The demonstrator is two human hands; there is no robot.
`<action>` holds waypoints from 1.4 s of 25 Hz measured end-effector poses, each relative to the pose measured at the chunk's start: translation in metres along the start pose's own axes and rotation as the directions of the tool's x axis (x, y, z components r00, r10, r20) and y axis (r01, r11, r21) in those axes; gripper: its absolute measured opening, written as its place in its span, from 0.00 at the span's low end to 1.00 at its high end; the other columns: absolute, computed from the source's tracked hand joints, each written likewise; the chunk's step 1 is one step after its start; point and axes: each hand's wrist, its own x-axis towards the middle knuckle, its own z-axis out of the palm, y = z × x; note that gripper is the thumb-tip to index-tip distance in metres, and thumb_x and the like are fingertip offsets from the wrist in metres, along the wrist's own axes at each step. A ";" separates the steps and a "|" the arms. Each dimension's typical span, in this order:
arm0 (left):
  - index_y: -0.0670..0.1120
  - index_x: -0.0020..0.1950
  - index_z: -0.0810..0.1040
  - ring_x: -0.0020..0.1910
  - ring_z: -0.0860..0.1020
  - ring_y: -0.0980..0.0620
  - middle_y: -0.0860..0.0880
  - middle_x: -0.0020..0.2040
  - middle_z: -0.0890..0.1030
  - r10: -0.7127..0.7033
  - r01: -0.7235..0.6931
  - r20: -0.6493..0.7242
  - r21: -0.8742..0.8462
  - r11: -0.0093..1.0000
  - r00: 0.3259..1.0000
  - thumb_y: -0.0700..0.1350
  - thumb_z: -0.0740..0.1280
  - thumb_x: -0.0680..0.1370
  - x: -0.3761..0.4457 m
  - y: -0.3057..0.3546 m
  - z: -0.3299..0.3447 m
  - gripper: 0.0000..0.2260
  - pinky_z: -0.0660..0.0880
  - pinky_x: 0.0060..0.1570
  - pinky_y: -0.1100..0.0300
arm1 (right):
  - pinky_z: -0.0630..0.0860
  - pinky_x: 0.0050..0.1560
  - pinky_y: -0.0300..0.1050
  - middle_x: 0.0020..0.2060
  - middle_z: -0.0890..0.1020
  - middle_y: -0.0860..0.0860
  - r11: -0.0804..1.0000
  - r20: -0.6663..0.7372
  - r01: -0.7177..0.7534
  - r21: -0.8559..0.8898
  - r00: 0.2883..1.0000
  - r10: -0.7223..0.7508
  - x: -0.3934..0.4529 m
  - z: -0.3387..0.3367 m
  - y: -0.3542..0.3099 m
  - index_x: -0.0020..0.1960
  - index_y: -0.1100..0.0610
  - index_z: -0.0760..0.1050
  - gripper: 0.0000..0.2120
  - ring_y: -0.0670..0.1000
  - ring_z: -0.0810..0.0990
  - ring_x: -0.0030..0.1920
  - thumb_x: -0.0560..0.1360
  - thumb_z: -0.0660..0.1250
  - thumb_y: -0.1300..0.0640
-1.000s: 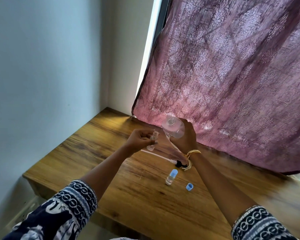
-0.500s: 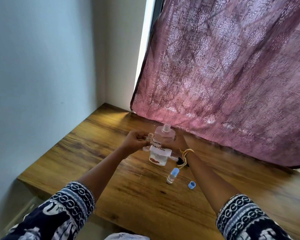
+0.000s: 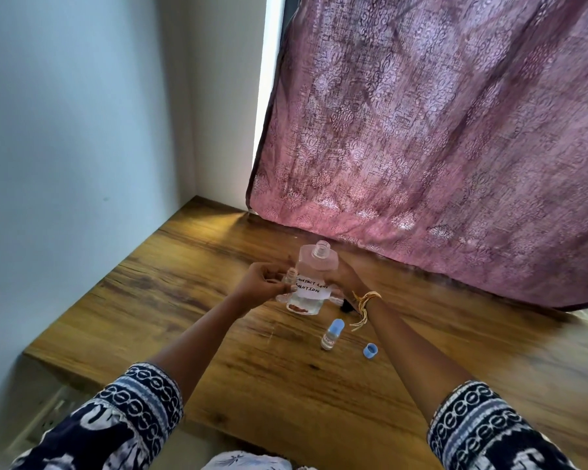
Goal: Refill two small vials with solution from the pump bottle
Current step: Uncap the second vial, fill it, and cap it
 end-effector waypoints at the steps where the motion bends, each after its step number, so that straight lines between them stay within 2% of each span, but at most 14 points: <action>1: 0.45 0.50 0.83 0.37 0.82 0.58 0.54 0.37 0.85 -0.008 0.008 0.010 -0.001 1.000 1.000 0.33 0.75 0.68 -0.002 -0.001 0.003 0.13 0.80 0.36 0.63 | 0.74 0.39 0.42 0.40 0.77 0.52 0.998 -0.030 -0.051 0.032 0.998 0.052 -0.002 -0.002 0.004 0.58 0.61 0.72 0.17 0.48 0.75 0.38 0.71 0.61 0.72; 4: 0.44 0.52 0.83 0.36 0.83 0.59 0.54 0.37 0.86 -0.043 0.043 0.048 -0.001 0.999 0.998 0.33 0.75 0.69 -0.010 -0.005 0.012 0.13 0.79 0.34 0.65 | 0.73 0.39 0.46 0.40 0.76 0.57 0.981 -0.194 -0.172 0.095 0.963 0.187 -0.015 -0.011 0.021 0.58 0.67 0.72 0.13 0.50 0.73 0.35 0.74 0.62 0.71; 7: 0.38 0.53 0.82 0.33 0.81 0.62 0.56 0.34 0.85 -0.060 0.059 0.050 0.030 0.998 0.997 0.32 0.74 0.69 -0.016 -0.009 0.023 0.13 0.76 0.31 0.69 | 0.69 0.40 0.41 0.43 0.77 0.54 0.948 -0.381 -0.242 -0.208 0.913 0.150 -0.039 -0.029 0.046 0.56 0.63 0.77 0.12 0.51 0.75 0.40 0.73 0.64 0.66; 9: 0.36 0.55 0.81 0.34 0.81 0.63 0.56 0.36 0.85 -0.056 0.053 0.055 0.044 0.998 0.997 0.31 0.74 0.69 -0.019 -0.011 0.031 0.14 0.75 0.33 0.70 | 0.67 0.42 0.39 0.42 0.78 0.53 0.867 -0.331 -0.295 -0.401 0.930 0.162 -0.055 -0.039 0.063 0.53 0.62 0.79 0.11 0.51 0.75 0.43 0.71 0.68 0.64; 11: 0.38 0.56 0.82 0.36 0.81 0.62 0.51 0.41 0.85 -0.059 0.057 0.052 0.033 0.998 0.997 0.31 0.74 0.69 -0.023 -0.011 0.038 0.16 0.77 0.37 0.67 | 0.68 0.41 0.40 0.44 0.80 0.54 0.746 -0.244 -0.332 -0.577 0.942 0.230 -0.069 -0.043 0.076 0.51 0.61 0.79 0.11 0.52 0.75 0.43 0.69 0.68 0.62; 14: 0.39 0.57 0.81 0.39 0.82 0.58 0.46 0.44 0.84 -0.088 0.087 0.040 0.011 0.996 0.995 0.33 0.75 0.69 -0.027 -0.014 0.044 0.17 0.79 0.40 0.65 | 0.74 0.44 0.43 0.50 0.82 0.55 0.664 -0.205 -0.360 -0.655 0.931 0.302 -0.084 -0.043 0.091 0.50 0.59 0.80 0.12 0.55 0.79 0.49 0.67 0.72 0.61; 18: 0.42 0.56 0.82 0.44 0.83 0.53 0.46 0.46 0.85 -0.102 0.102 0.042 0.002 0.995 0.994 0.34 0.75 0.70 -0.032 -0.015 0.043 0.16 0.81 0.47 0.58 | 0.76 0.48 0.43 0.51 0.84 0.56 0.698 -0.258 -0.384 -0.605 0.923 0.284 -0.089 -0.041 0.098 0.49 0.63 0.82 0.09 0.56 0.81 0.52 0.70 0.69 0.63; 21: 0.46 0.54 0.83 0.42 0.83 0.57 0.51 0.42 0.85 -0.080 0.081 0.061 0.000 0.997 0.995 0.34 0.75 0.70 -0.035 -0.013 0.042 0.15 0.81 0.46 0.60 | 0.78 0.46 0.46 0.44 0.85 0.56 0.768 -0.372 -0.404 -0.497 0.899 0.233 -0.088 -0.041 0.082 0.44 0.62 0.82 0.07 0.56 0.82 0.47 0.68 0.68 0.63; 23: 0.44 0.56 0.82 0.40 0.83 0.57 0.51 0.42 0.85 -0.076 0.076 0.054 -0.005 0.997 0.996 0.34 0.74 0.70 -0.036 -0.011 0.041 0.15 0.81 0.44 0.62 | 0.75 0.42 0.45 0.39 0.83 0.56 0.832 -0.455 -0.367 -0.416 0.876 0.159 -0.085 -0.042 0.065 0.39 0.61 0.78 0.02 0.55 0.81 0.43 0.68 0.69 0.62; 24: 0.42 0.57 0.82 0.39 0.82 0.58 0.50 0.42 0.85 -0.071 0.072 0.049 -0.009 0.997 0.996 0.34 0.74 0.70 -0.036 -0.011 0.041 0.16 0.81 0.42 0.63 | 0.73 0.42 0.45 0.38 0.81 0.55 0.865 -0.479 -0.329 -0.379 0.869 0.121 -0.084 -0.043 0.055 0.40 0.59 0.76 0.03 0.55 0.79 0.41 0.68 0.70 0.61; 27: 0.40 0.58 0.81 0.36 0.81 0.58 0.50 0.39 0.84 -0.081 0.081 0.037 -0.011 0.997 0.996 0.35 0.74 0.71 -0.035 -0.008 0.042 0.16 0.79 0.36 0.66 | 0.72 0.37 0.41 0.32 0.76 0.49 0.942 -0.432 -0.138 -0.307 0.902 -0.008 -0.077 -0.040 0.021 0.47 0.59 0.78 0.06 0.49 0.75 0.35 0.71 0.71 0.59; 30: 0.40 0.59 0.81 0.35 0.81 0.56 0.51 0.38 0.84 -0.091 0.091 0.040 -0.017 0.996 0.995 0.36 0.74 0.72 -0.035 -0.003 0.043 0.16 0.78 0.32 0.62 | 0.76 0.35 0.36 0.33 0.78 0.47 0.986 -0.305 0.024 -0.164 0.949 -0.074 -0.072 -0.022 -0.009 0.55 0.59 0.81 0.09 0.44 0.76 0.32 0.75 0.68 0.61; 33: 0.41 0.60 0.80 0.39 0.81 0.50 0.44 0.44 0.84 -0.108 0.109 0.041 -0.019 0.994 0.993 0.38 0.74 0.72 -0.037 0.000 0.042 0.16 0.79 0.33 0.60 | 0.80 0.38 0.40 0.33 0.80 0.51 0.996 -0.257 0.083 0.038 0.964 -0.071 -0.074 0.001 -0.025 0.51 0.65 0.80 0.07 0.48 0.77 0.33 0.74 0.70 0.64; 35: 0.44 0.58 0.80 0.42 0.81 0.48 0.41 0.46 0.82 -0.118 0.119 0.037 -0.039 0.992 0.992 0.38 0.73 0.73 -0.038 0.002 0.041 0.14 0.80 0.33 0.60 | 0.79 0.37 0.39 0.35 0.82 0.54 0.993 -0.263 0.110 0.052 0.960 -0.093 -0.076 0.012 -0.030 0.48 0.66 0.80 0.09 0.48 0.79 0.33 0.70 0.74 0.64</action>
